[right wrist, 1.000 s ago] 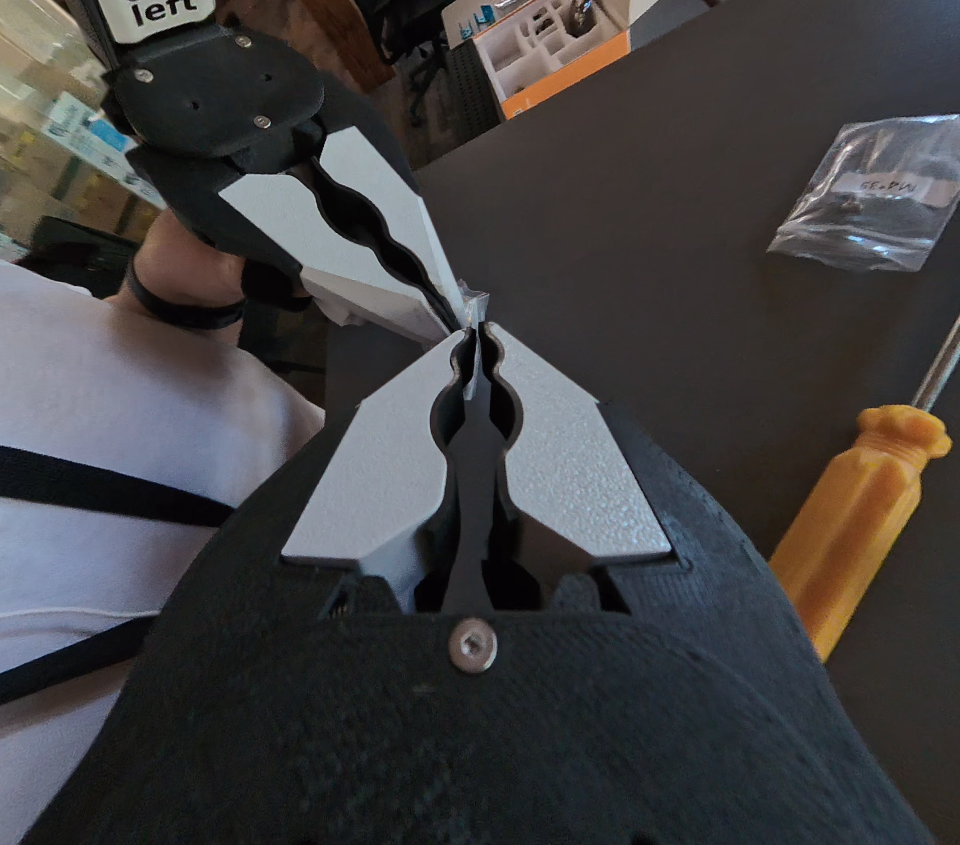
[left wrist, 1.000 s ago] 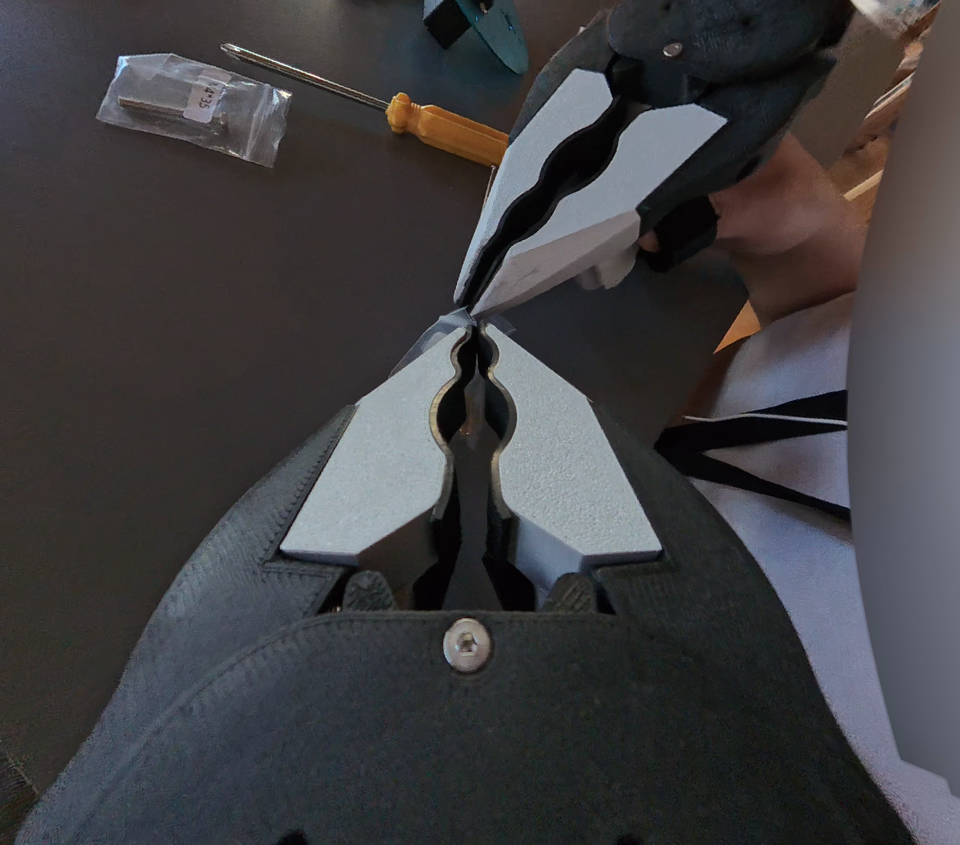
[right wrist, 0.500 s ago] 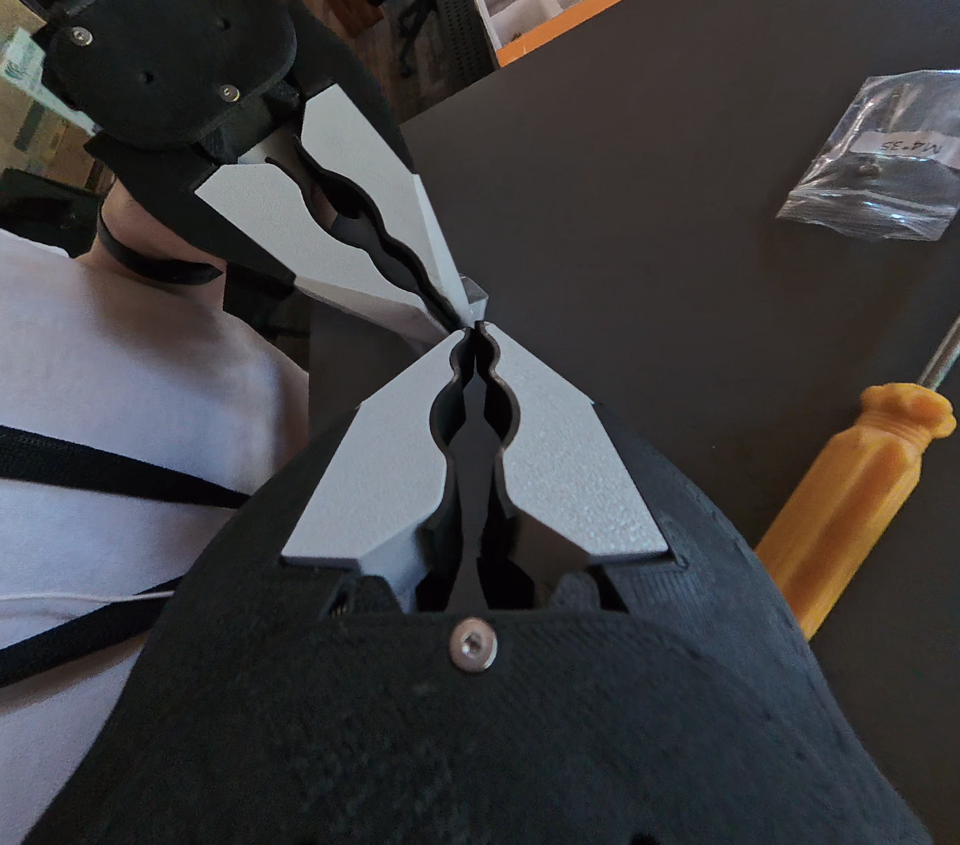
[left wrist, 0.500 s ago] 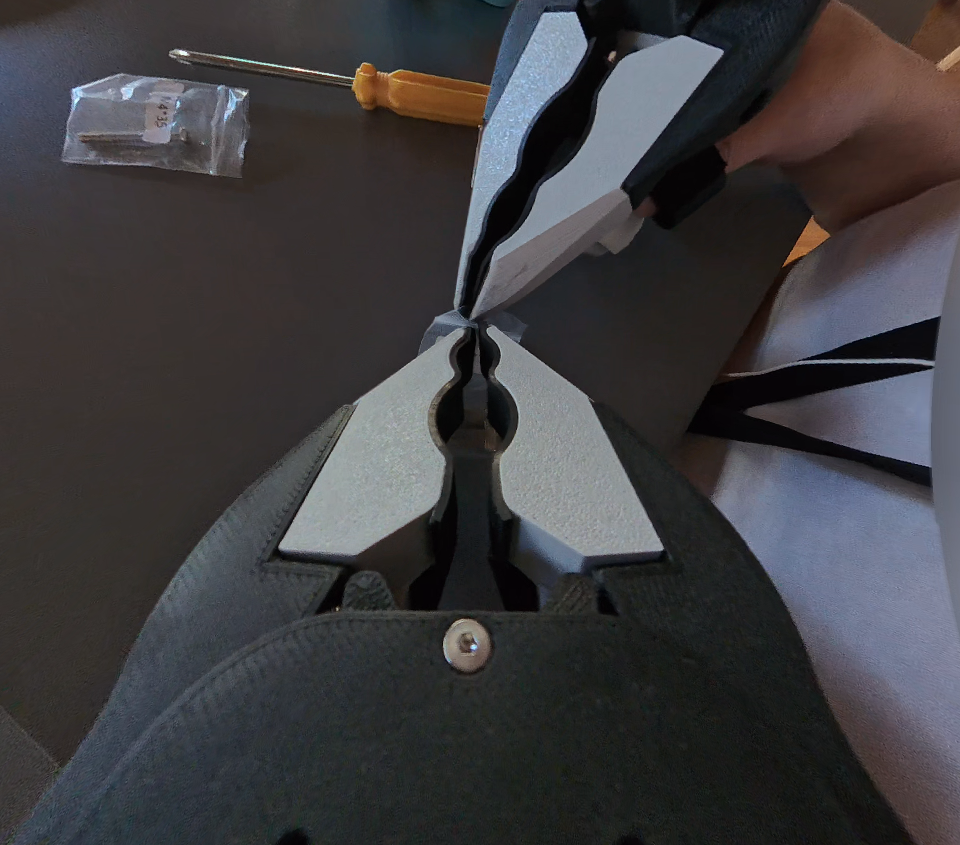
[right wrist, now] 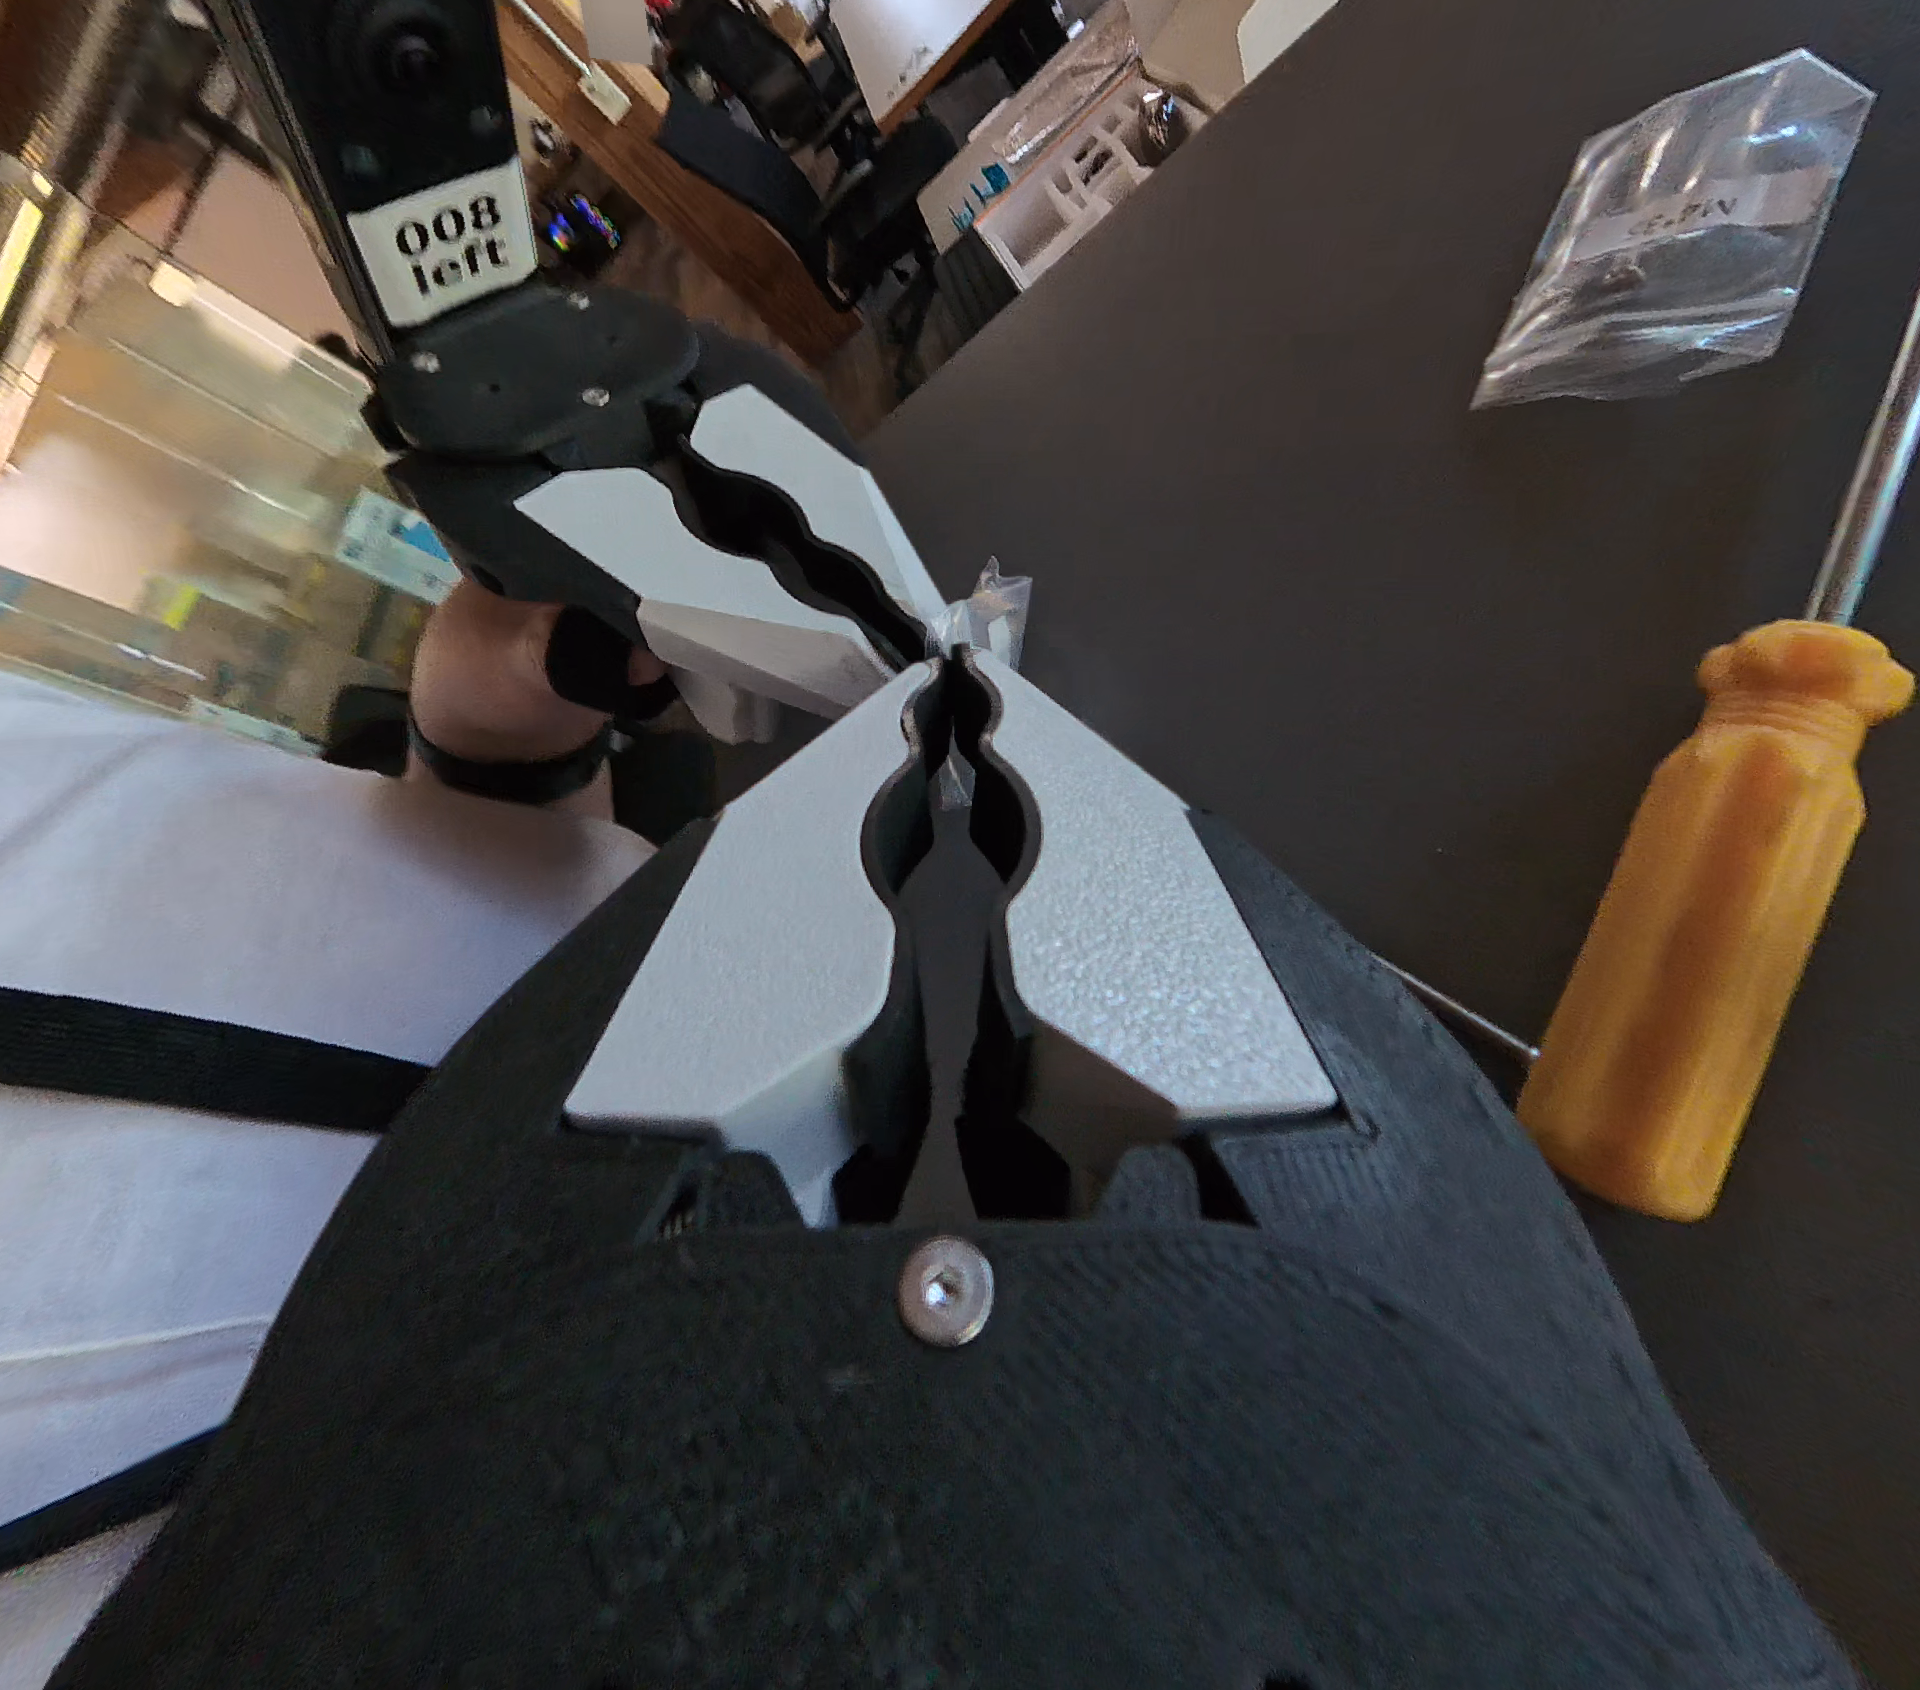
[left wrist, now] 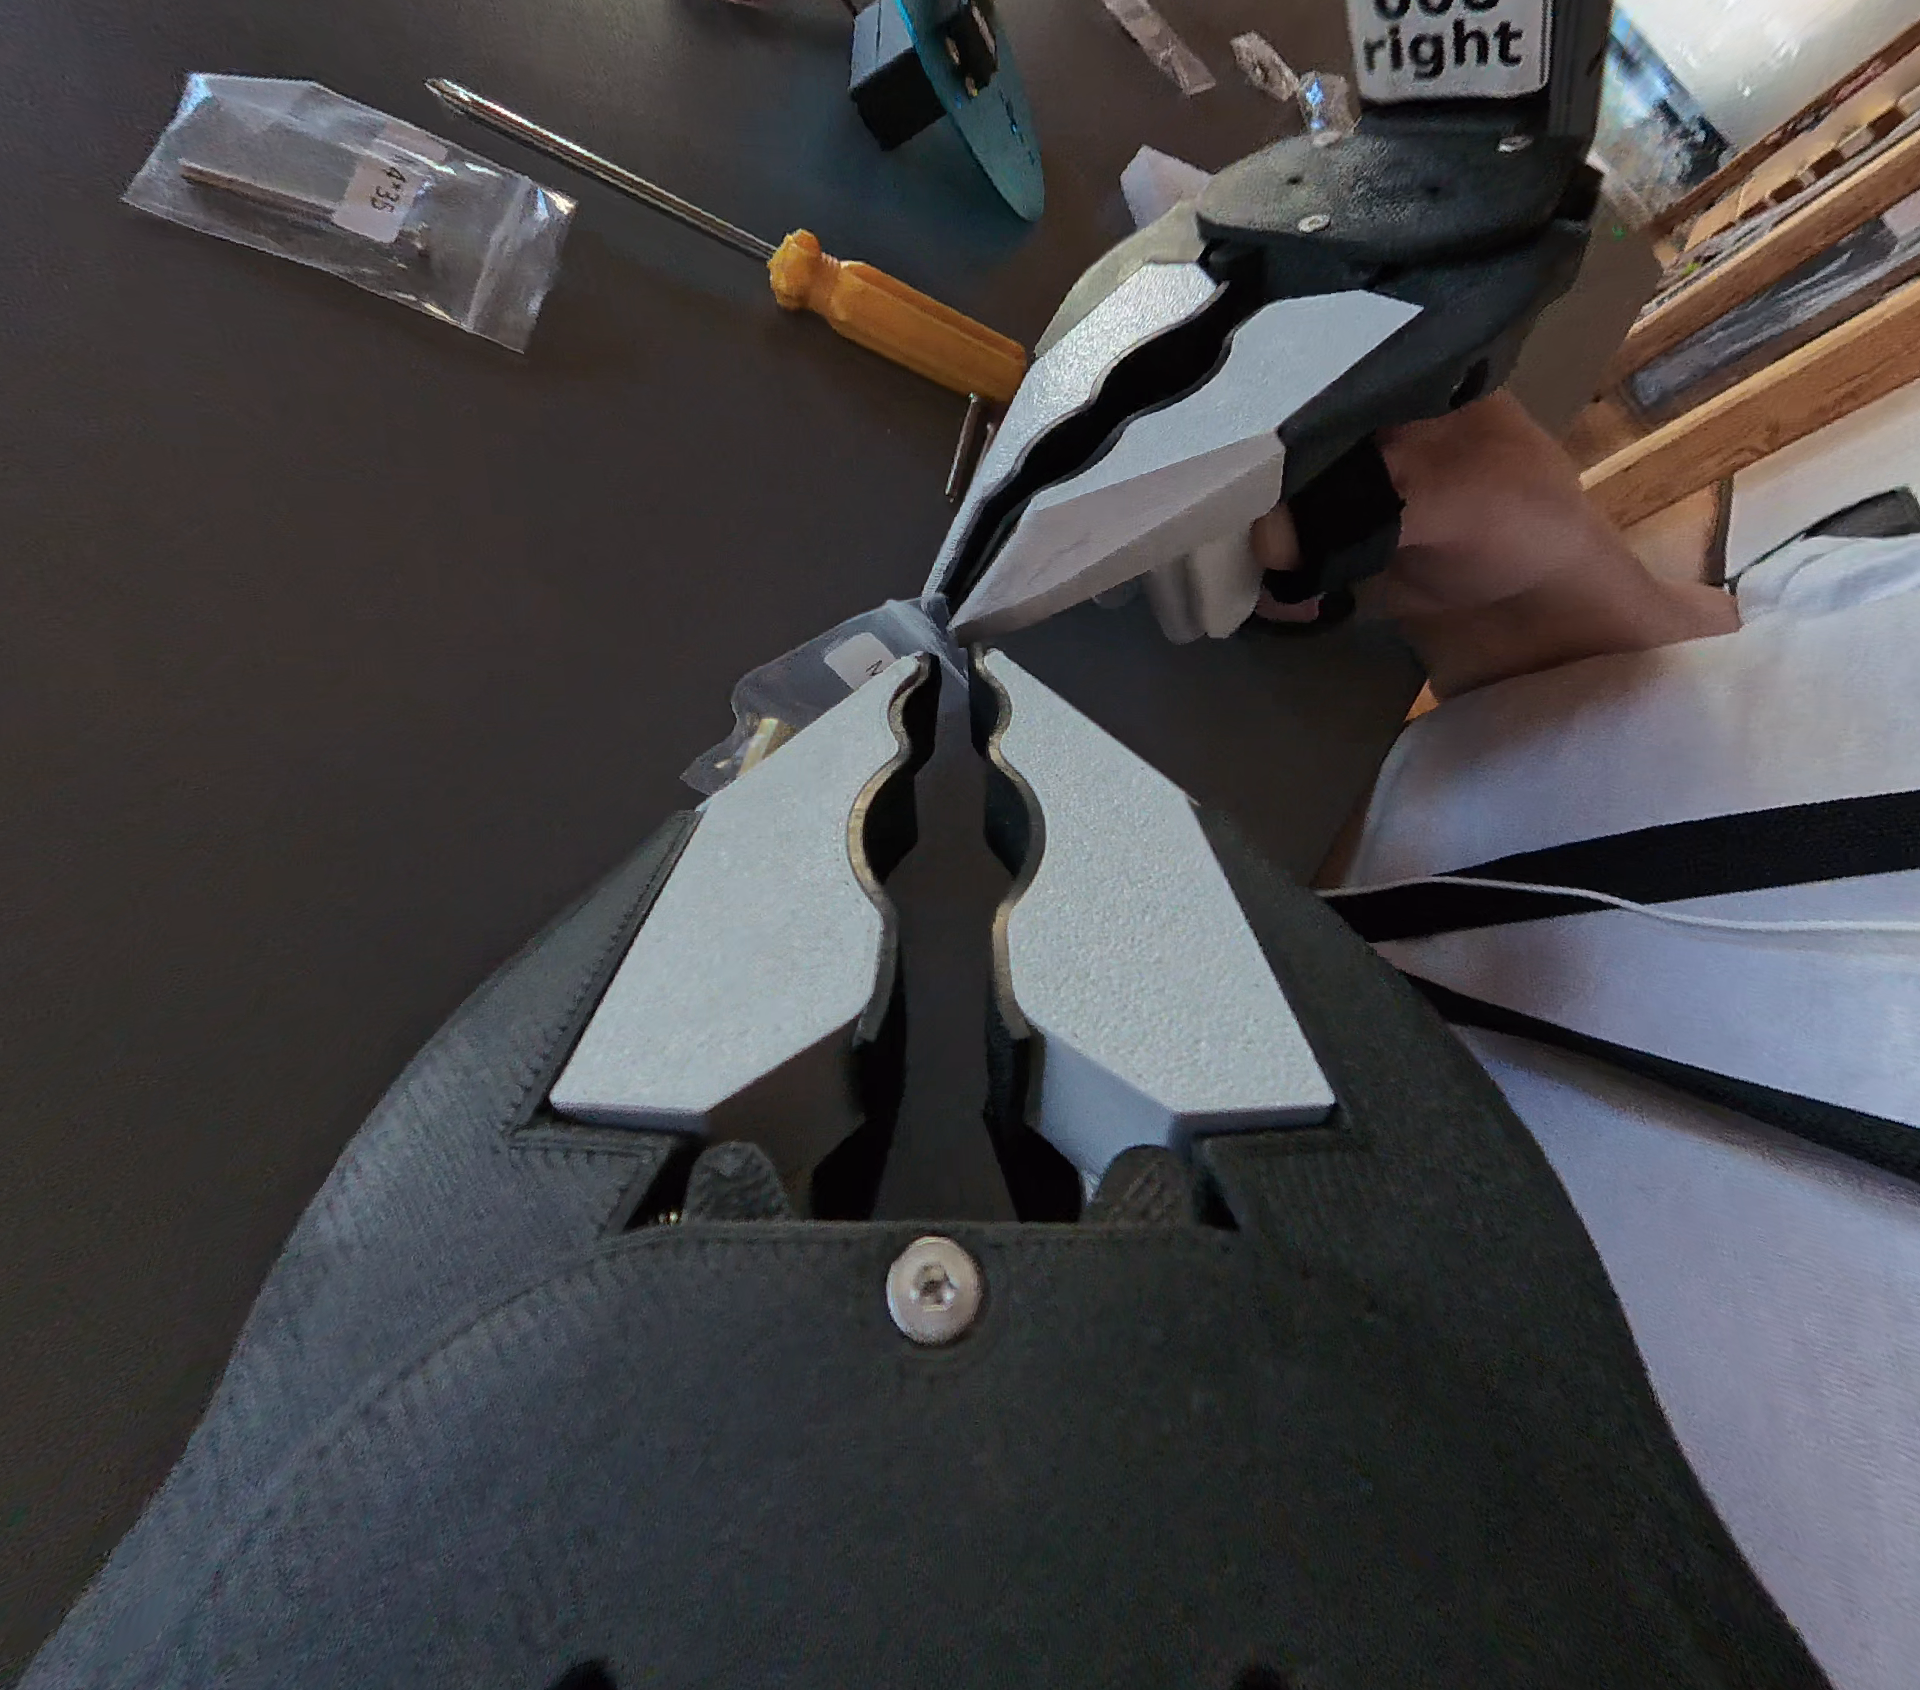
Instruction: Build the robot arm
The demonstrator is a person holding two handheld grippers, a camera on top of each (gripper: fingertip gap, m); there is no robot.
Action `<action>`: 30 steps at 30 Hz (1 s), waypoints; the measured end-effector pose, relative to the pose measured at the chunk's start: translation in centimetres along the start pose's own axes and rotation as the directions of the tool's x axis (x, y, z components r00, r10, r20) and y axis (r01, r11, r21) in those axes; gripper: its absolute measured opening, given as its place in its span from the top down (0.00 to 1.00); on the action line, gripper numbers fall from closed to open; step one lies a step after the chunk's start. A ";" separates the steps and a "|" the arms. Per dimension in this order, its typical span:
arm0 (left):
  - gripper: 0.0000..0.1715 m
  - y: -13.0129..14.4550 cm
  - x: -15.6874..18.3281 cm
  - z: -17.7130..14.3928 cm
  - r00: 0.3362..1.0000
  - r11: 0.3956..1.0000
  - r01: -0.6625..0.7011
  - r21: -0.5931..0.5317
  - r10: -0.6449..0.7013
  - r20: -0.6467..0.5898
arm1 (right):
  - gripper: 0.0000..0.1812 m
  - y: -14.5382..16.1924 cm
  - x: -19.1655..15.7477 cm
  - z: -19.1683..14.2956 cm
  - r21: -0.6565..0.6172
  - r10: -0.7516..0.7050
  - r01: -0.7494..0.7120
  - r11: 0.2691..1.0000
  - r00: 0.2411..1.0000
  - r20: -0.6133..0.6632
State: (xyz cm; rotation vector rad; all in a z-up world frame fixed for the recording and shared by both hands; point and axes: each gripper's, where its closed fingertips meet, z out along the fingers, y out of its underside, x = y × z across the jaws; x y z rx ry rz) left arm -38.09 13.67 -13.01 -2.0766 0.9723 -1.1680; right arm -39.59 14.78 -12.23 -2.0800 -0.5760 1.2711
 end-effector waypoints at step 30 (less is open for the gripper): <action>1.00 1.2 0.7 0.0 0.975 0.977 -0.206 -0.048 0.209 0.070 | 1.00 1.6 -0.6 -0.4 -0.114 -0.108 0.110 0.987 0.994 0.025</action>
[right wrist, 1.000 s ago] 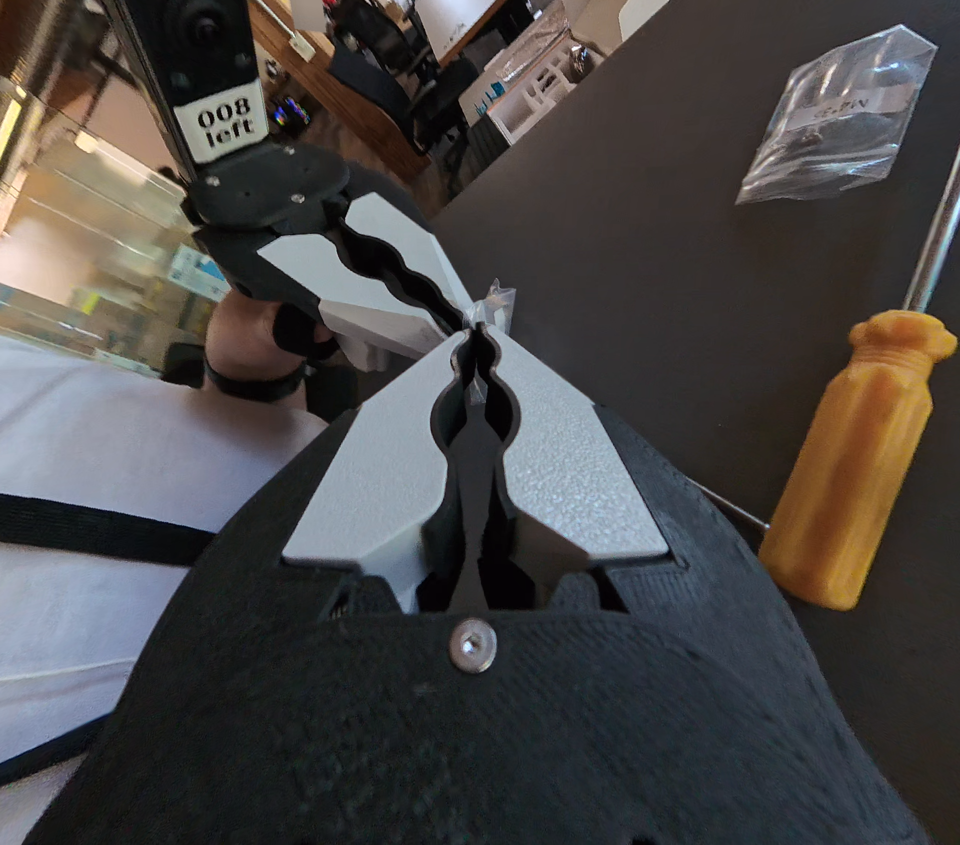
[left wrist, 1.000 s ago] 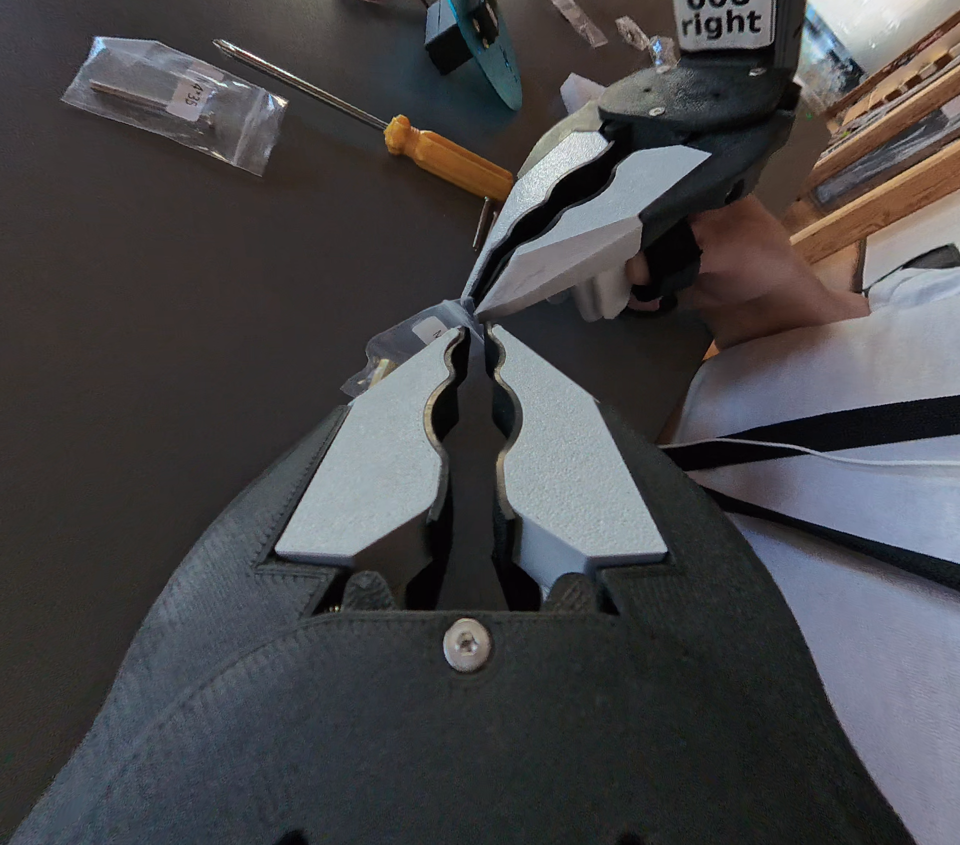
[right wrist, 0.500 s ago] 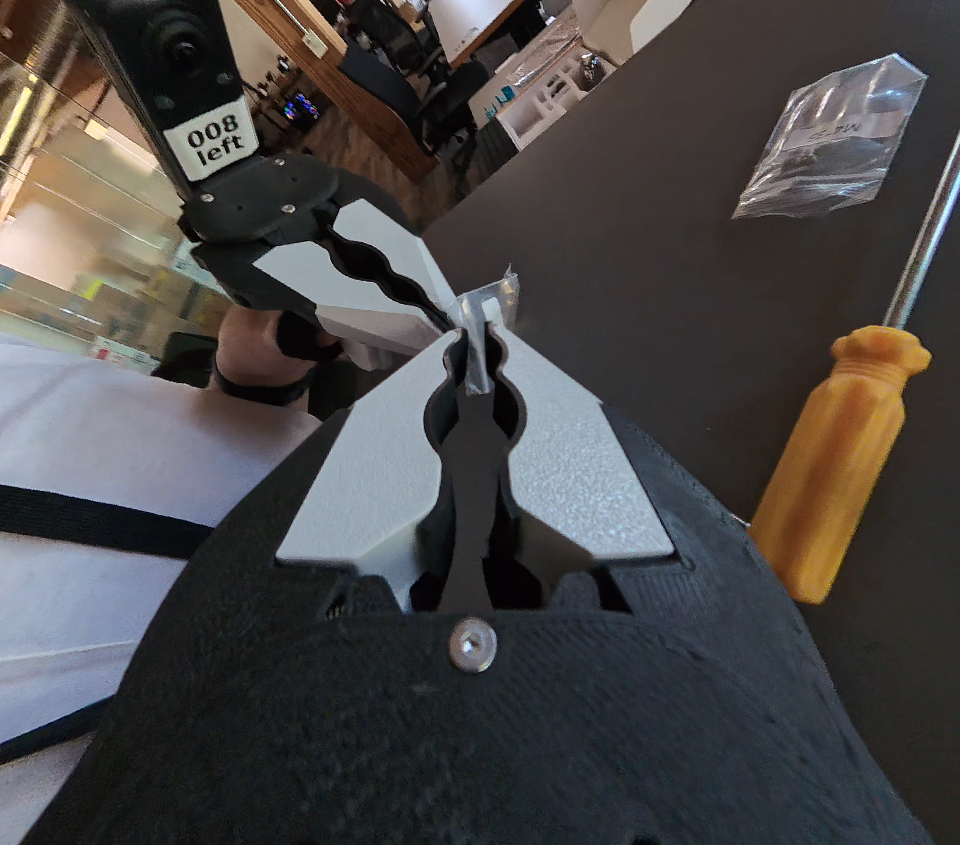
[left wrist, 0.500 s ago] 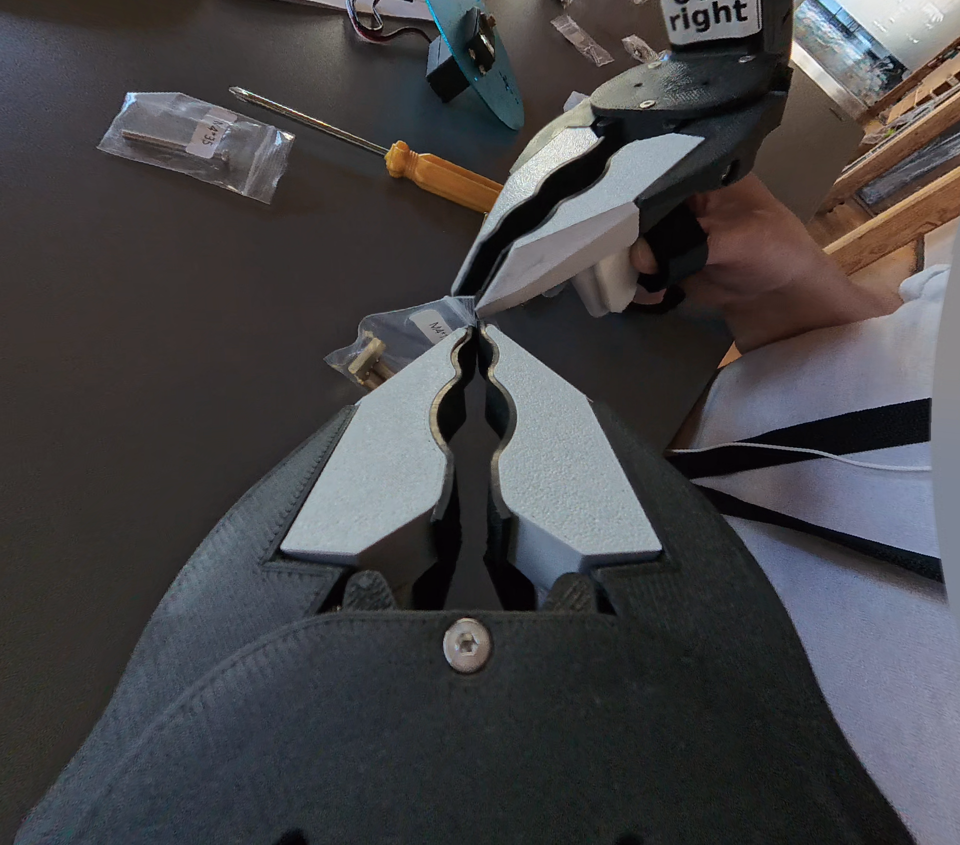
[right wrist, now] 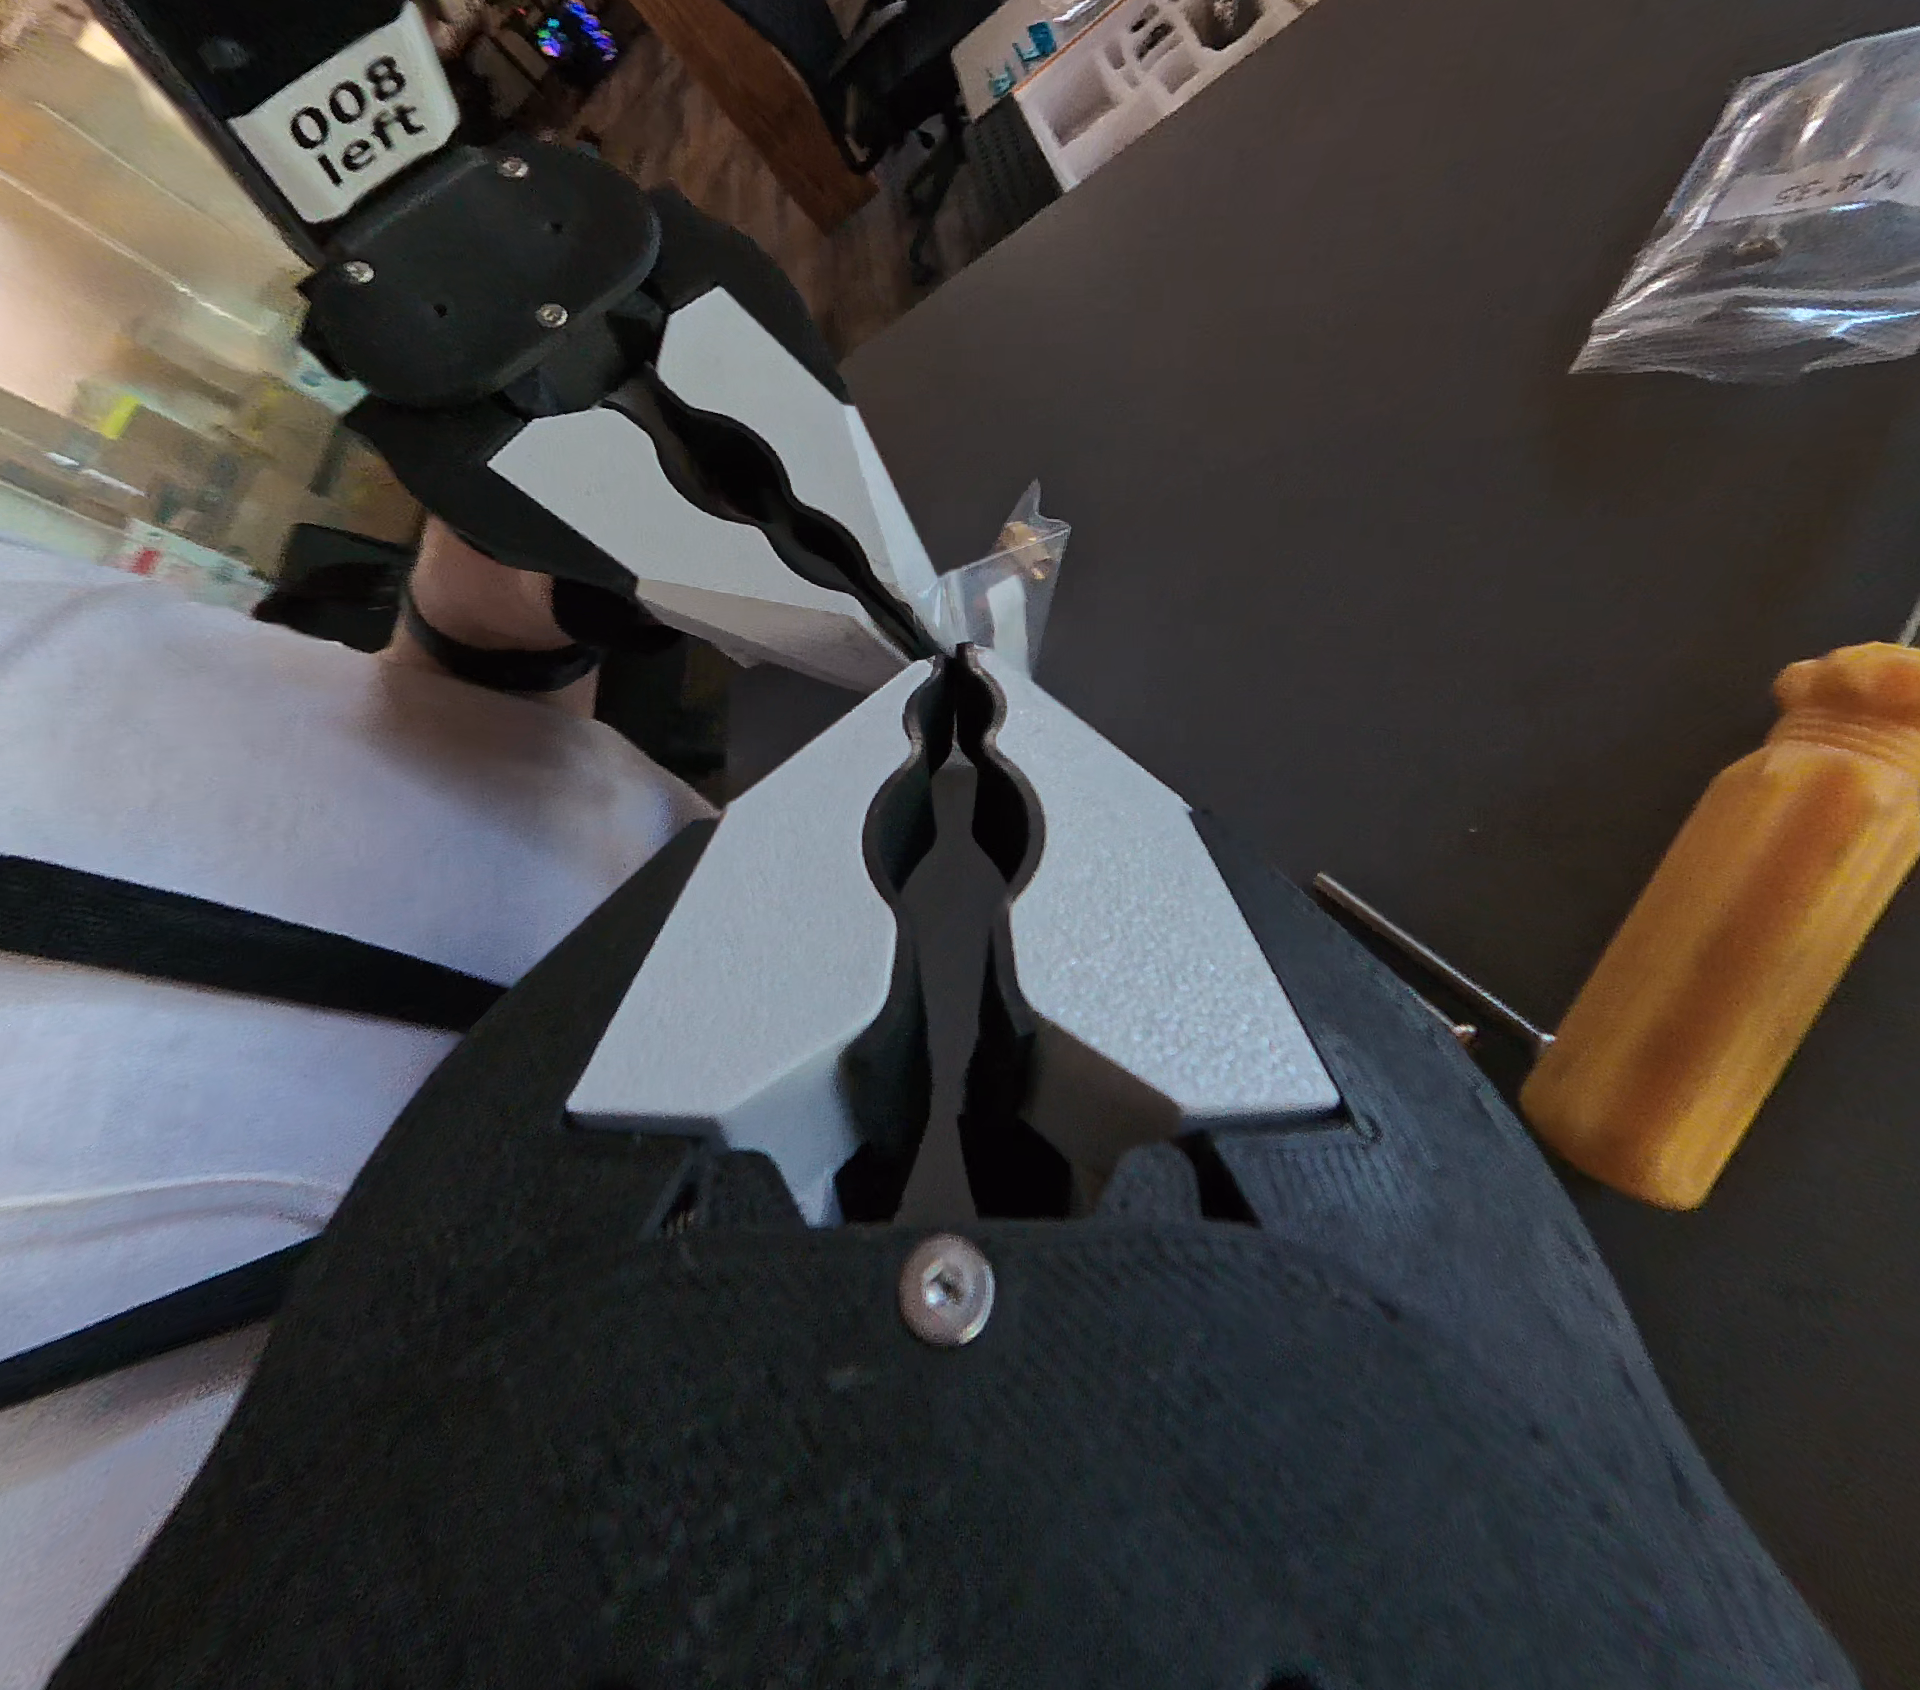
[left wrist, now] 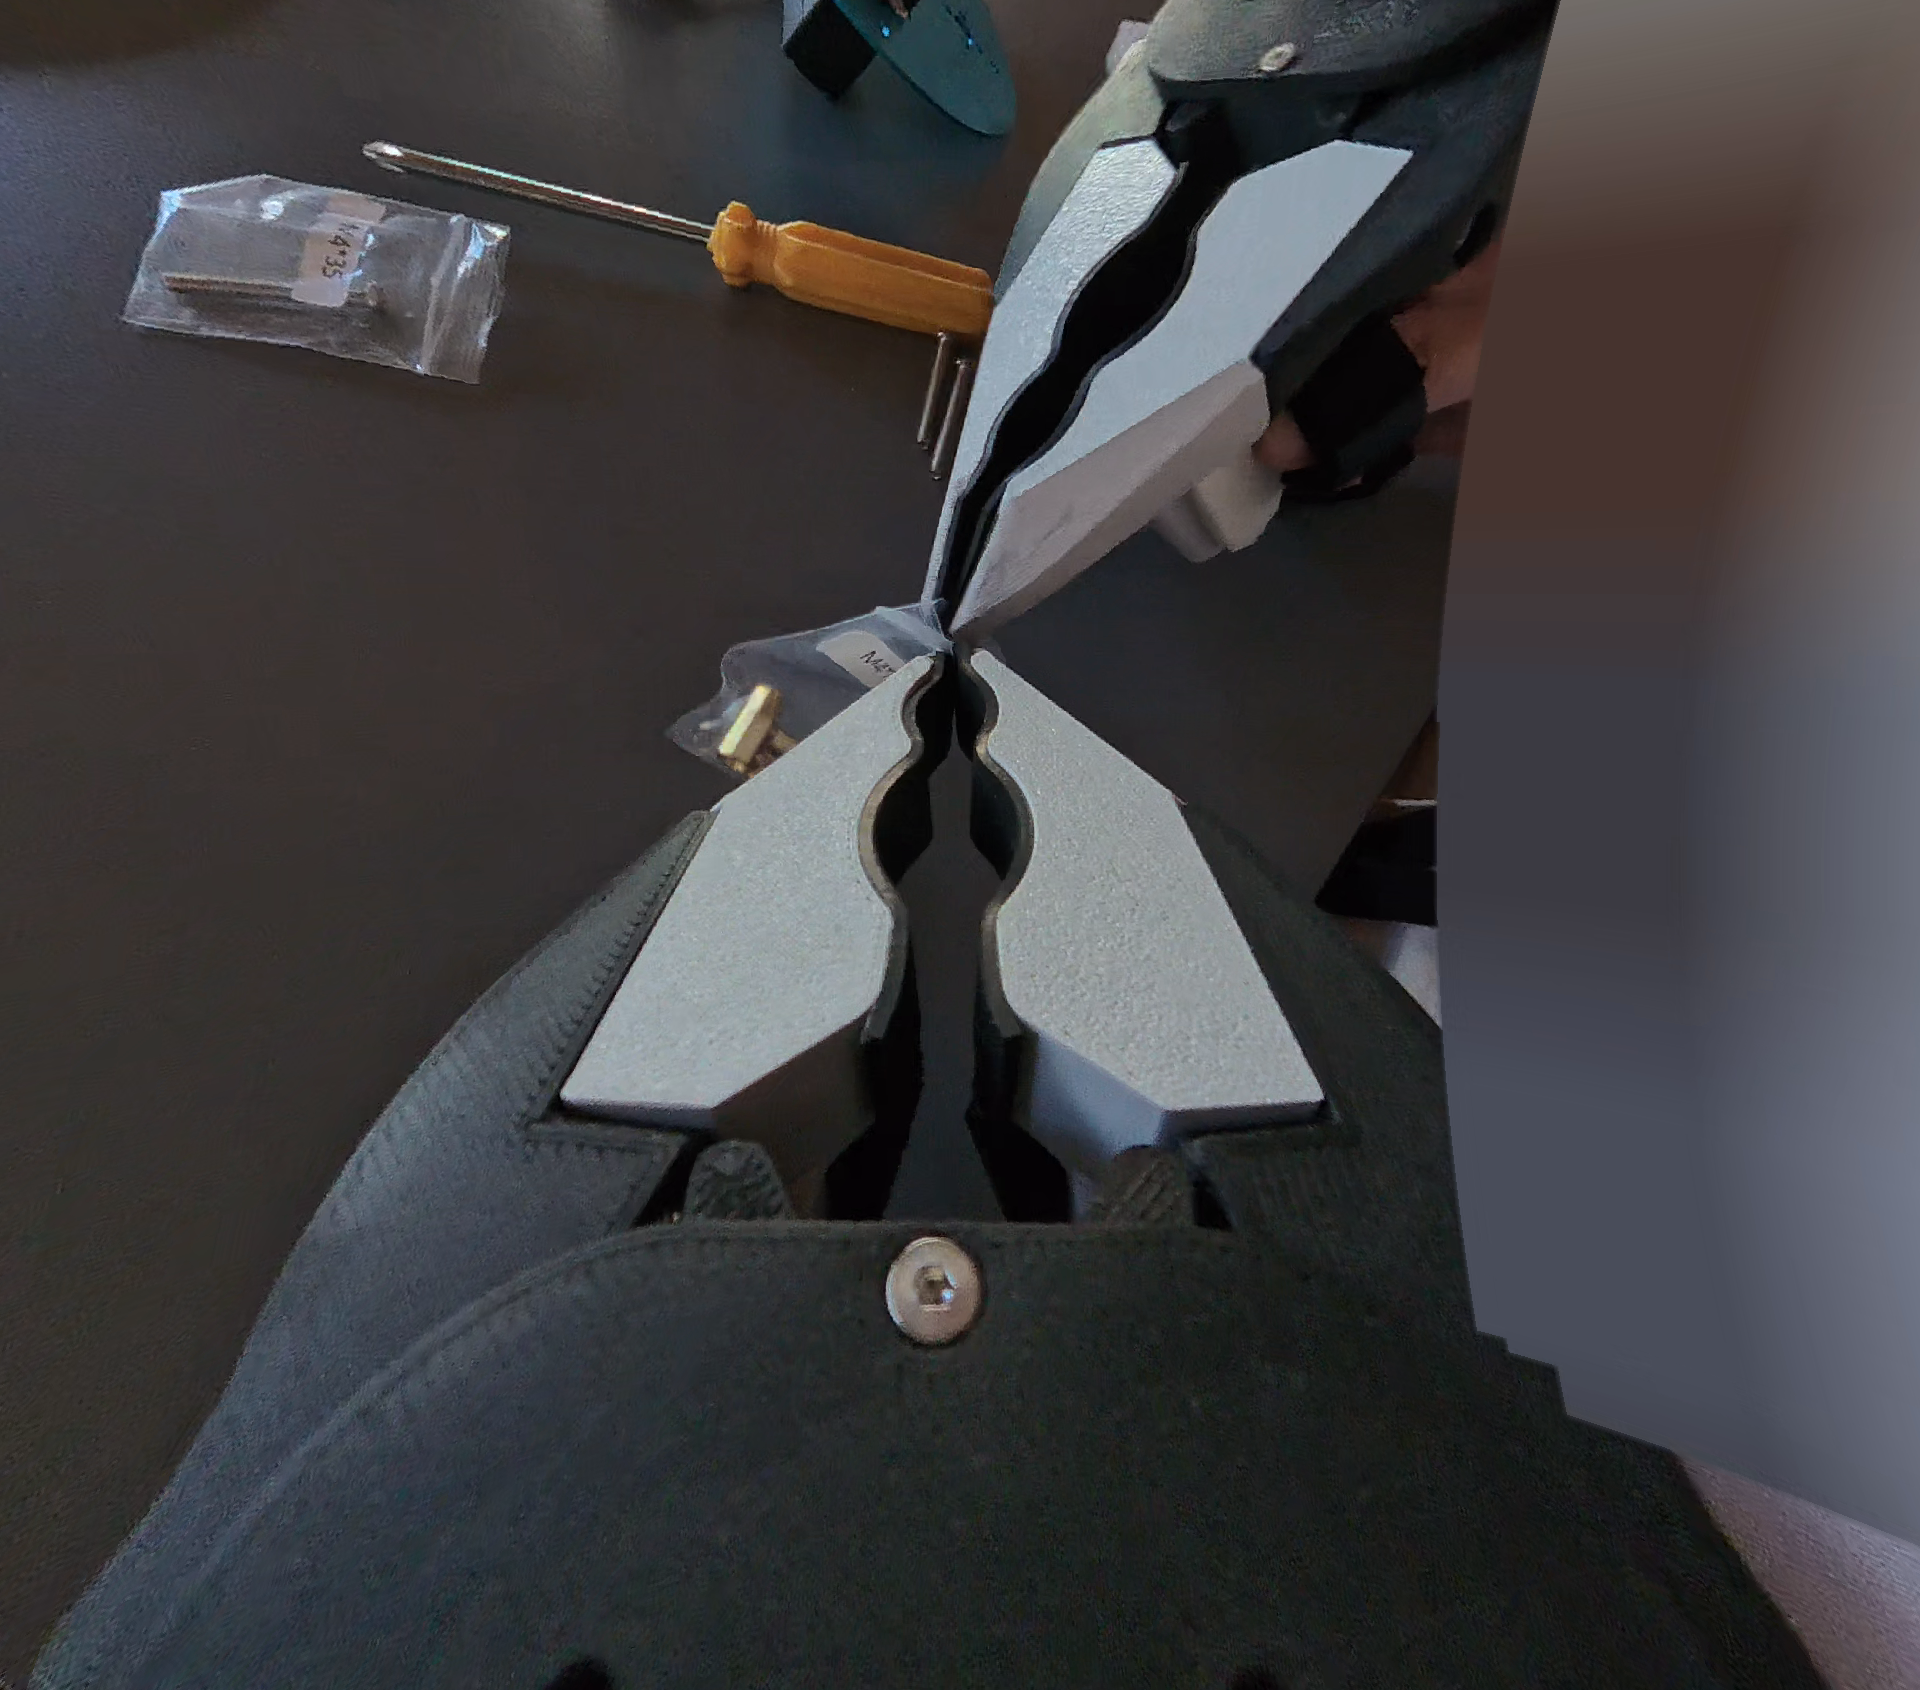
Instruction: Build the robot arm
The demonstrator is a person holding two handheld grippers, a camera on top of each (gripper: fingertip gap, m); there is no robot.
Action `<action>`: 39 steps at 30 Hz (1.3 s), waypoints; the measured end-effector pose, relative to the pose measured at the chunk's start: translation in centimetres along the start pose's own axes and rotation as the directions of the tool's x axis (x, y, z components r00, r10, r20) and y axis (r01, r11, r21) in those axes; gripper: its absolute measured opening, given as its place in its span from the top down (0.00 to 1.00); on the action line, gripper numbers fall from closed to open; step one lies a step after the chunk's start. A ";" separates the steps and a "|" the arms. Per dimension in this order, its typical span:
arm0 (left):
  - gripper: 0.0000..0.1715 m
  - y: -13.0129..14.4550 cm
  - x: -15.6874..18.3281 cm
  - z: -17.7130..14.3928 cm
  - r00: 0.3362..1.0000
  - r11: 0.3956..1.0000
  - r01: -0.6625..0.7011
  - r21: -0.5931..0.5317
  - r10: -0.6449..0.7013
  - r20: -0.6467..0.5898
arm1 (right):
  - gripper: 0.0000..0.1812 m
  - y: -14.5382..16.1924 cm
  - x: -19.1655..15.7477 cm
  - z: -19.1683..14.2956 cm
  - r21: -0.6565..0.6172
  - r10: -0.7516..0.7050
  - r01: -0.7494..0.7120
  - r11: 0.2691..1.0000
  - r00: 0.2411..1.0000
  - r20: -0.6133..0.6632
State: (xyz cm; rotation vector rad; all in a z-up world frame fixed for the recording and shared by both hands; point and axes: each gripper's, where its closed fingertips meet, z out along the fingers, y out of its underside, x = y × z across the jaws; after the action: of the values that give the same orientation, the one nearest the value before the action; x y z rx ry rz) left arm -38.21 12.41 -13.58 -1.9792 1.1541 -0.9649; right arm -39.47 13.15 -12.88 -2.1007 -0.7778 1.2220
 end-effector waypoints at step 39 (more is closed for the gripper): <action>1.00 -1.1 0.6 -1.6 0.989 0.981 0.115 0.158 -0.098 -0.111 | 0.92 -0.1 -1.5 -0.2 0.027 -0.025 0.023 0.999 0.997 0.067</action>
State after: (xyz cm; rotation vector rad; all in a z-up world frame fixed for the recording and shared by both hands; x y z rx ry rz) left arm -38.85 12.04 -11.74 -1.8928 0.9963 -1.1907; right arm -39.93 12.11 -11.89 -2.0324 -0.8102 1.2893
